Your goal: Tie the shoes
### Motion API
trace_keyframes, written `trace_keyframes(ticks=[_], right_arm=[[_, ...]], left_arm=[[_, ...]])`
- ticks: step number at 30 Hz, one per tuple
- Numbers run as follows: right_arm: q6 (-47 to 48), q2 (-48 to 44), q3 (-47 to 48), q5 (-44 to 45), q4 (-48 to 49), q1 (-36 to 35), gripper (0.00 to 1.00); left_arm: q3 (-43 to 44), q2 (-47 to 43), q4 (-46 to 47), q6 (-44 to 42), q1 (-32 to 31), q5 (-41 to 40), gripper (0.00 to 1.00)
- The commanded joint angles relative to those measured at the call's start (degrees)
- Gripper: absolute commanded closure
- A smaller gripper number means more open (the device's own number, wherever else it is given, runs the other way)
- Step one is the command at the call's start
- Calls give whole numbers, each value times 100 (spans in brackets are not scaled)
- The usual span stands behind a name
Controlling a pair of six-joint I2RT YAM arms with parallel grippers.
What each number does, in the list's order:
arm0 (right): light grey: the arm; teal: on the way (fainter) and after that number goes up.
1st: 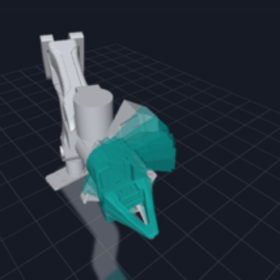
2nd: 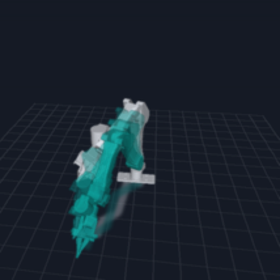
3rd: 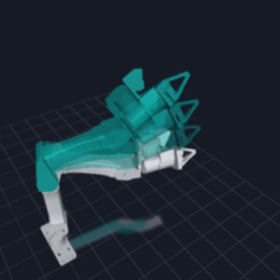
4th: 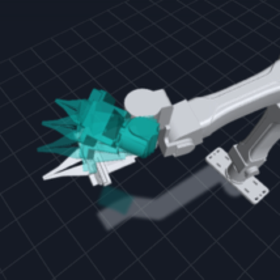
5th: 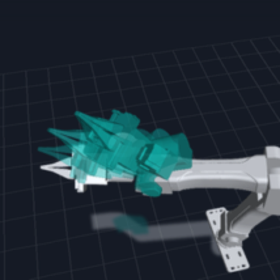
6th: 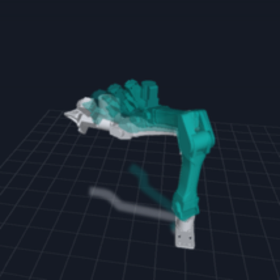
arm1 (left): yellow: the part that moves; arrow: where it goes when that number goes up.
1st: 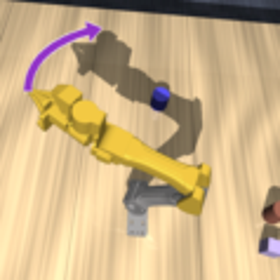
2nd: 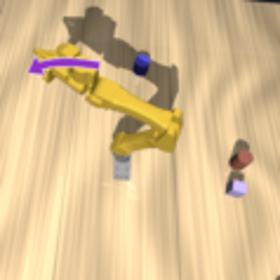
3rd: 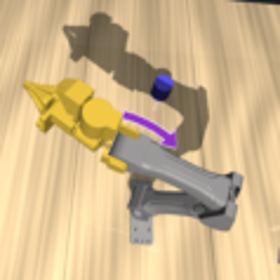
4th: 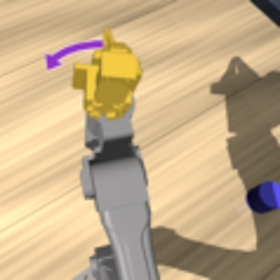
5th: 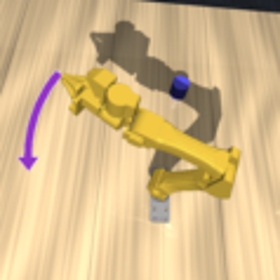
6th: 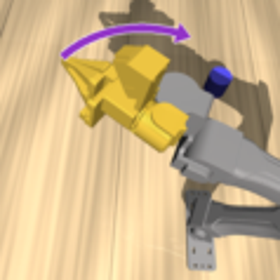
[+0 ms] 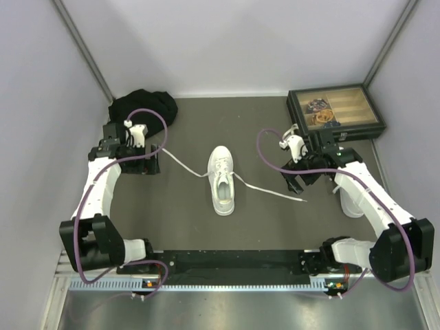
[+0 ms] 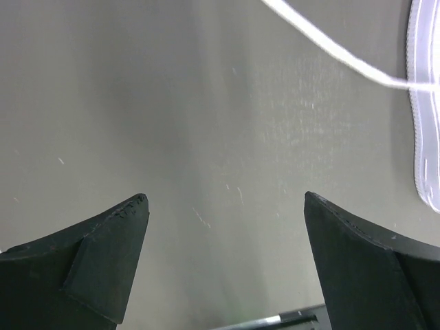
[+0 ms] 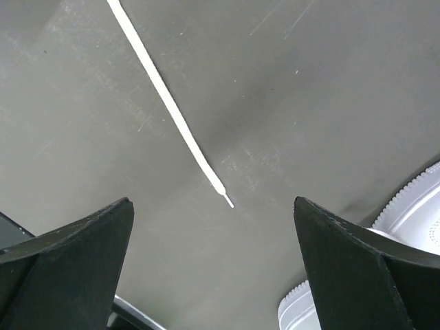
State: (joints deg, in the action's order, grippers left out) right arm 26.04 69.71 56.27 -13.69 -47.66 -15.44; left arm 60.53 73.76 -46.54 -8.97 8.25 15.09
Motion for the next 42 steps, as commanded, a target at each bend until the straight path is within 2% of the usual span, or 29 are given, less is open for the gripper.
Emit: trace_keyframes(ticks=[1, 4, 8, 11, 13, 17, 19, 26, 29, 35, 36, 37, 41, 42], right_arm=[[217, -107, -116, -143, 2, 32, 1], [252, -81, -186, -81, 28, 32, 1], [191, 42, -248, -11, 125, 41, 1], [129, 200, -213, 86, 125, 32, 1], [112, 262, -178, 104, 125, 33, 1], [-2, 376, -151, 112, 143, 32, 1], [-11, 403, -160, 139, 117, 32, 1], [15, 394, -187, 262, 20, 32, 1], [6, 394, -187, 271, 29, 41, 1], [-29, 464, -195, 262, 72, 41, 1], [-20, 482, -195, 253, 81, 24, 1], [-12, 517, -195, 253, 90, 32, 1], [76, 657, -213, 122, 116, 24, 1], [94, 684, -204, 121, 116, 32, 1]], left_arm=[[529, 270, 655, -201, -104, -67, 2], [1073, 779, 883, 131, -289, -409, 2], [1802, 1718, 1103, 1158, -482, -814, 2], [2032, 2247, 1446, 1712, -701, -1349, 3], [2155, 2624, 1656, 1829, -964, -1796, 10], [2287, 3179, 1946, 2100, -1247, -2246, 17], [2445, 3512, 1947, 2189, -1326, -2283, 20], [2586, 4181, 1956, 2725, -1361, -2291, 39], [2525, 4331, 1921, 2962, -1361, -2370, 42], [2227, 4525, 1895, 3287, -1361, -2424, 59], [2165, 4533, 1921, 3297, -1361, -2397, 63], [2069, 4560, 1938, 3340, -1353, -2406, 72], [2059, 4630, 1790, 3411, -1344, -2388, 92], [2059, 4622, 1754, 3420, -1344, -2388, 95]])
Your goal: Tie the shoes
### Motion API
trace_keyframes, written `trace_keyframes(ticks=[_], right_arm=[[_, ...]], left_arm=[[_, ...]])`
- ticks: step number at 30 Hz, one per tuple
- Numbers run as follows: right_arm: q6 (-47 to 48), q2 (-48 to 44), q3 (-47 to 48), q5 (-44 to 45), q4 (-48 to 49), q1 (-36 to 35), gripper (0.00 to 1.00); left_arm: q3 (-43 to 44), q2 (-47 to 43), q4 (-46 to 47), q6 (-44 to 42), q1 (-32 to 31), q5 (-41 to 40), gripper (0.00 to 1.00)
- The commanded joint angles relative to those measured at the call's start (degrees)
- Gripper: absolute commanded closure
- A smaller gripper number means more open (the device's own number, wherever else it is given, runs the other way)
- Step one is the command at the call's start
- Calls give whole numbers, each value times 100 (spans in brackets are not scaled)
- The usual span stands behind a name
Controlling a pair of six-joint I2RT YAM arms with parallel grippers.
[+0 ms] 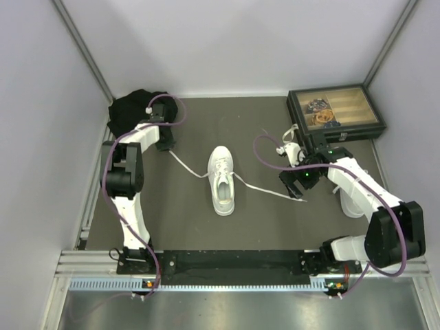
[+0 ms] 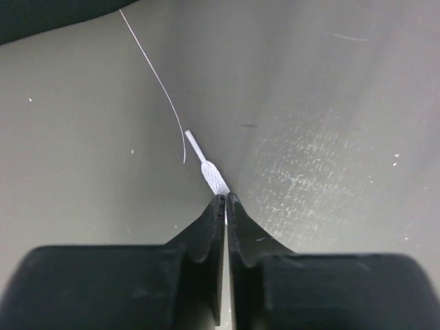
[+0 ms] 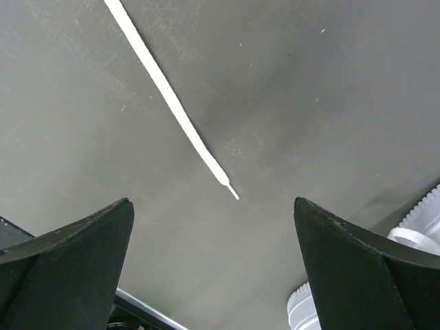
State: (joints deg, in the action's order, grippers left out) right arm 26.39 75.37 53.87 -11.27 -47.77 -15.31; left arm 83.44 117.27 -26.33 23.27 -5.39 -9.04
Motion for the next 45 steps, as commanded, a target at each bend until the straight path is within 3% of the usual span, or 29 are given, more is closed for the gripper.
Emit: trace_keyframes(ticks=[1, 6, 13, 24, 31, 34, 37, 38, 39, 40, 41, 45], right_arm=[[76, 144, 36, -139, 127, 28, 1], [191, 311, -16, -341, 198, -7, 2], [419, 601, -131, -209, 382, -51, 10], [920, 1128, -289, -86, 628, -68, 30], [1061, 1225, -763, 220, 1058, -393, 41], [974, 1304, -930, 388, 1278, -578, 52], [929, 1340, -1089, 397, 1375, -613, 82], [894, 1340, -1080, 389, 1358, -622, 100], [842, 1322, -1063, 380, 1323, -622, 100], [737, 1244, -1045, 327, 1288, -614, 100], [684, 1156, -984, 283, 1227, -613, 100], [288, 664, -782, 64, 1130, -605, 100]], left_arm=[[-214, 218, -294, 222, 29, 34, 97], [-459, -432, -58, 249, 64, 438, 100], [-1619, -2383, 848, 38, 55, 1140, 100], [-2603, -4465, 664, -1103, 38, 2300, 100], [-2833, -5065, 602, -1237, 38, 2758, 100], [-2886, -5188, 594, -1245, 38, 2854, 100], [-3061, -5206, 637, -1474, 38, 2751, 100], [-3131, -5101, 629, -1439, 38, 2584, 89], [-3097, -4987, 550, -1395, 38, 2348, 77], [-3045, -4873, 332, -1412, 38, 2363, 51], [-2922, -4646, 234, -1456, 38, 2432, 41], [-2948, -4187, 461, -1868, -50, 2688, 30]])
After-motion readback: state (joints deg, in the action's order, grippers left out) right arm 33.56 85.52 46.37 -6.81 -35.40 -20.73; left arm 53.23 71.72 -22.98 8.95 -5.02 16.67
